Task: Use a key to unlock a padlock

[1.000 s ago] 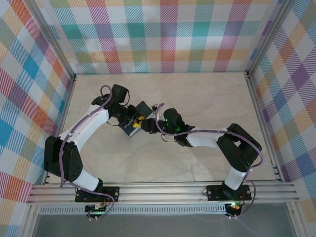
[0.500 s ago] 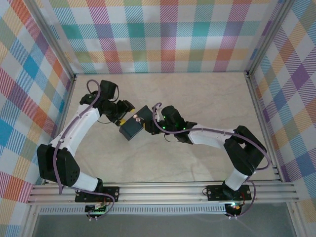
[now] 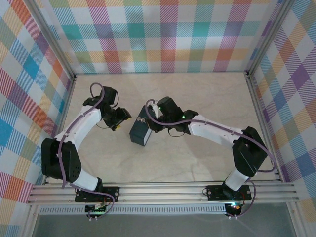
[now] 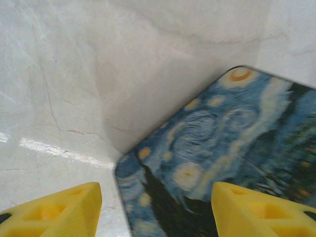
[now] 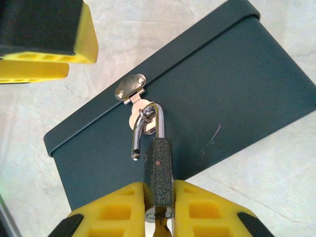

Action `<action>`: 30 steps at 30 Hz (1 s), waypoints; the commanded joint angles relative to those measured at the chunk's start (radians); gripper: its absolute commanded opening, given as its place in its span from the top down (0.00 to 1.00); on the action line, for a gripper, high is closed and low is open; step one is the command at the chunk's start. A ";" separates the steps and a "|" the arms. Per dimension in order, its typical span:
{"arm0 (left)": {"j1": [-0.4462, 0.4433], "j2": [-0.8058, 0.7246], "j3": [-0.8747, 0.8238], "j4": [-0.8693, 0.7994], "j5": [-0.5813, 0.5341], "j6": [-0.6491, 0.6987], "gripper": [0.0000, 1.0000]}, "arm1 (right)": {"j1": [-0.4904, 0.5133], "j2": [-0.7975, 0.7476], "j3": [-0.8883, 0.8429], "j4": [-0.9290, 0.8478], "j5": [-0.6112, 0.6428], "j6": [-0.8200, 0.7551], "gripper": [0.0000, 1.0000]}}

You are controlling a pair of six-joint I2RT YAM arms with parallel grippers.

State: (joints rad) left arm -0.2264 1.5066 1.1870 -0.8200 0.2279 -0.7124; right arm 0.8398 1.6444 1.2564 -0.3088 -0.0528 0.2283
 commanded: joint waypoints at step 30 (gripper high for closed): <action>-0.001 0.050 0.042 0.131 0.078 -0.025 0.42 | 0.116 0.090 0.096 -0.216 0.524 -0.575 0.73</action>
State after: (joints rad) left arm -0.2405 1.5314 1.2034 -0.7177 0.2951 -0.7170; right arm 0.9390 1.7252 1.3781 -0.5419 0.3901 -0.2543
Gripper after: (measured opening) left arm 0.580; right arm 0.266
